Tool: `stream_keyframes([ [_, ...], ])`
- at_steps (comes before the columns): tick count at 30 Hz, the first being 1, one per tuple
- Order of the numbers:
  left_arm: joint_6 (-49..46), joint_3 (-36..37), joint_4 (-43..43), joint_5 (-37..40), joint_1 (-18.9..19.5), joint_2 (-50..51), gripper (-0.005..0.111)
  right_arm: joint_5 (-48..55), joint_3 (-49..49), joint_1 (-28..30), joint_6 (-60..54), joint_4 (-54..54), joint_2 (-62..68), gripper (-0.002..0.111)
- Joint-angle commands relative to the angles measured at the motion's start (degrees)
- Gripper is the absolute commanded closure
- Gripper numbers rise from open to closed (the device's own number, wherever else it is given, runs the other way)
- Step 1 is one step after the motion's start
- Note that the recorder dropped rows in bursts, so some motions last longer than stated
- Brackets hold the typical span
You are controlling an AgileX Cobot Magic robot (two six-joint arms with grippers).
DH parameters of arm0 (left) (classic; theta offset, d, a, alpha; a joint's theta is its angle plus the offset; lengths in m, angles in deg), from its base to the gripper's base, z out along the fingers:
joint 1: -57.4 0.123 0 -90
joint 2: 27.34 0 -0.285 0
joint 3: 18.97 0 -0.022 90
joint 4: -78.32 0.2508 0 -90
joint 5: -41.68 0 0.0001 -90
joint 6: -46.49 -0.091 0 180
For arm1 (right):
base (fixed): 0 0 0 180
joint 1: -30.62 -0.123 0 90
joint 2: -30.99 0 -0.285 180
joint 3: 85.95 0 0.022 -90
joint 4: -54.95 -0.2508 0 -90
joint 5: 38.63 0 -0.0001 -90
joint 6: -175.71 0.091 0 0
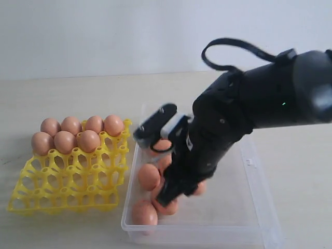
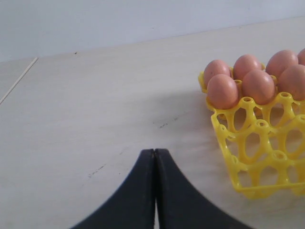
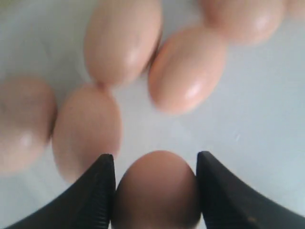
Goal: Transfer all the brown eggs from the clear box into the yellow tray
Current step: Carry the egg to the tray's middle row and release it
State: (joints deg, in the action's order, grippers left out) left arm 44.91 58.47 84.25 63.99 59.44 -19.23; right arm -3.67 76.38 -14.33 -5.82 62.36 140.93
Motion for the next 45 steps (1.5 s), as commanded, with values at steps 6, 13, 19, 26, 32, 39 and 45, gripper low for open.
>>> stream_keyframes([
  [6, 0.3, -0.2, -0.1, -0.5, -0.3, -0.3, 0.107, -54.3, 0.8, 1.0, 0.3, -7.4, 3.3, 0.108],
  [13, 0.3, -0.2, -0.1, -0.5, -0.3, -0.3, 0.107, -62.9, 6.2, 1.0, 14.3, 4.5, 14.7, 0.108],
  [19, 0.3, -0.2, -0.1, -0.5, -0.3, -0.3, 0.107, -60.7, 12.3, 1.0, 20.0, 8.0, 20.3, 0.108],
  [26, 0.3, -0.2, -0.1, -0.5, -0.3, -0.3, 0.107, -58.2, 13.7, 1.0, 18.8, 8.2, 22.4, 0.108],
  [32, 0.3, -0.2, -0.1, -0.5, -0.3, -0.3, 0.107, -55.6, 14.0, 1.0, 17.0, 7.8, 23.3, 0.097],
  [39, 0.3, -0.2, -0.1, -0.5, -0.3, -0.3, 0.107, -54.4, 14.0, 1.1, 16.1, 7.8, 23.2, 0.033],
  [45, 0.3, -0.2, -0.1, -0.5, -0.3, -0.3, 0.107, -30.3, 14.0, 1.1, 8.8, 7.8, 8.7, 0.069],
])
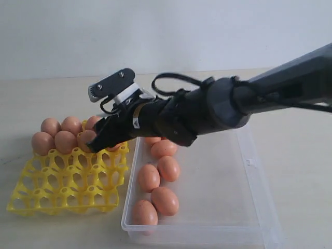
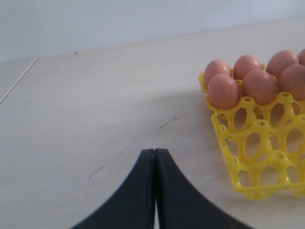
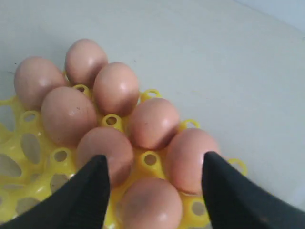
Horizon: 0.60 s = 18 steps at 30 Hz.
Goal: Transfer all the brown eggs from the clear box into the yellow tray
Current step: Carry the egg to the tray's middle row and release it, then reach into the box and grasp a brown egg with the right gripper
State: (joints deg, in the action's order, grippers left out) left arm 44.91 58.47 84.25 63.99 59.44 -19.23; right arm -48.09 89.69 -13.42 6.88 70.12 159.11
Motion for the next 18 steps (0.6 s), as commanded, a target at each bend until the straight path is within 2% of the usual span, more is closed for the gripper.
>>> stream_keyframes([
  [1, 0.3, -0.2, -0.1, -0.5, -0.3, -0.3, 0.107, 18.9, 0.7, 0.2, -4.6, 0.0, -11.8, 0.074],
  [7, 0.3, -0.2, -0.1, -0.5, -0.3, -0.3, 0.107, 46.1, 0.5, 0.4, -3.9, -1.8, -20.8, 0.108],
  [9, 0.3, -0.2, -0.1, -0.5, -0.3, -0.3, 0.107, 52.4, -0.1, 0.5, -3.9, -3.6, -22.0, 0.108],
  [11, 0.3, -0.2, -0.1, -0.5, -0.3, -0.3, 0.107, 53.8, -2.0, 0.5, -3.6, -6.0, -23.2, 0.108],
  [12, 0.3, -0.2, -0.1, -0.5, -0.3, -0.3, 0.107, 52.7, -3.6, 0.5, -3.6, -9.6, -23.8, 0.107],
  [14, 0.3, -0.2, -0.1, -0.5, -0.3, -0.3, 0.107, 52.3, -5.9, 0.5, -4.2, -15.2, -24.0, 0.097],
  [18, 0.3, -0.2, -0.1, -0.5, -0.3, -0.3, 0.107, 48.9, -9.6, 0.4, -4.2, -18.0, -24.0, 0.065],
])
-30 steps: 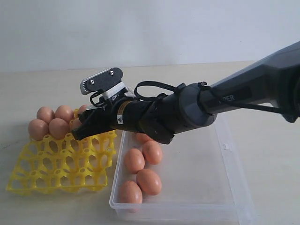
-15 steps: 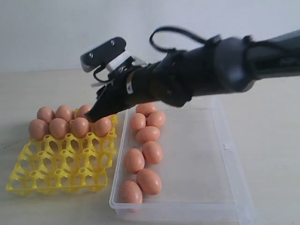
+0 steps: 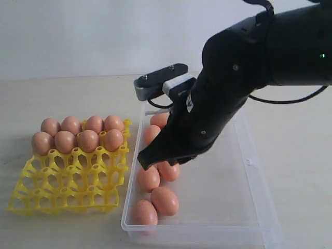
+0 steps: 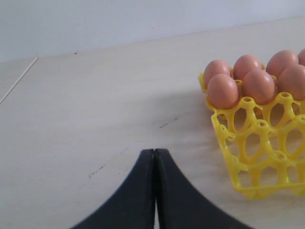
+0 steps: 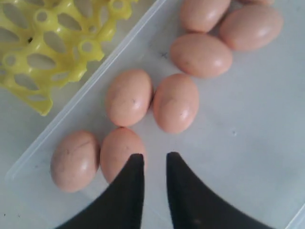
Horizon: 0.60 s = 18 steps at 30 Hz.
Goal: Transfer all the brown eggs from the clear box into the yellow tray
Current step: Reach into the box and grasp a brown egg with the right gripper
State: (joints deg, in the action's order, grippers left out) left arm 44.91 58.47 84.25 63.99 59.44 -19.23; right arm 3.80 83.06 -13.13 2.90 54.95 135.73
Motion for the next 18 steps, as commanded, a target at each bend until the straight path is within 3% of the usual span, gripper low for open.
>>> stream_keyframes([
  [1, 0.3, -0.2, -0.1, -0.5, -0.3, -0.3, 0.107, -3.9, -3.6, 0.1, 0.0, -4.1, -0.6, 0.057],
  [3, 0.3, -0.2, -0.1, -0.5, -0.3, -0.3, 0.107, -5.8, -4.5, 0.1, 0.0, -5.8, -0.5, 0.05],
  [18, 0.3, -0.2, -0.1, -0.5, -0.3, -0.3, 0.107, -10.0, -4.9, -0.6, -0.4, -7.8, 10.6, 0.054],
])
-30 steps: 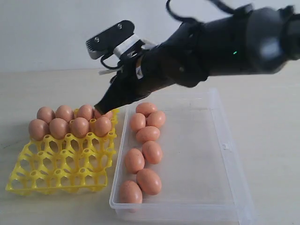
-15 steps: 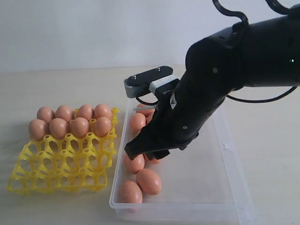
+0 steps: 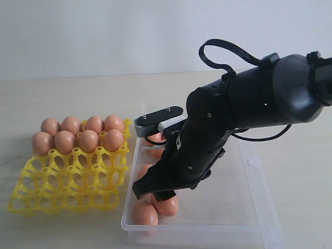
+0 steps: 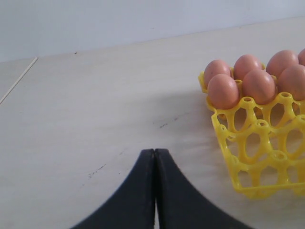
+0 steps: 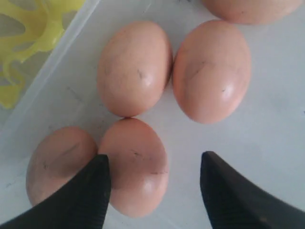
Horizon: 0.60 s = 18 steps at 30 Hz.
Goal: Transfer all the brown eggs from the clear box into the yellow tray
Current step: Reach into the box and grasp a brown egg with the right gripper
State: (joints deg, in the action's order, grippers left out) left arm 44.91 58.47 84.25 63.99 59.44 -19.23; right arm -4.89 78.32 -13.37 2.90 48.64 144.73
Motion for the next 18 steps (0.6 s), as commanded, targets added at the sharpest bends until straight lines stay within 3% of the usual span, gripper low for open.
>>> stream_keyframes([
  [1, 0.3, -0.2, -0.1, -0.5, -0.3, -0.3, 0.107, -1.6, -0.2, -0.6, -0.7, -1.7, 2.0, 0.054],
  [12, 0.3, -0.2, -0.1, -0.5, -0.3, -0.3, 0.107, -4.5, 0.1, -1.3, -3.1, -4.6, 4.1, 0.058],
  [14, 0.3, -0.2, -0.1, -0.5, -0.3, -0.3, 0.107, -4.6, 0.1, -1.3, -3.1, -4.1, 4.1, 0.07],
  [17, 0.3, -0.2, -0.1, -0.5, -0.3, -0.3, 0.107, -3.7, 0.1, -1.3, -3.1, -2.1, 4.0, 0.104],
  [18, 0.3, -0.2, -0.1, -0.5, -0.3, -0.3, 0.107, -3.1, 0.1, -1.3, -3.1, -0.8, 3.4, 0.108],
])
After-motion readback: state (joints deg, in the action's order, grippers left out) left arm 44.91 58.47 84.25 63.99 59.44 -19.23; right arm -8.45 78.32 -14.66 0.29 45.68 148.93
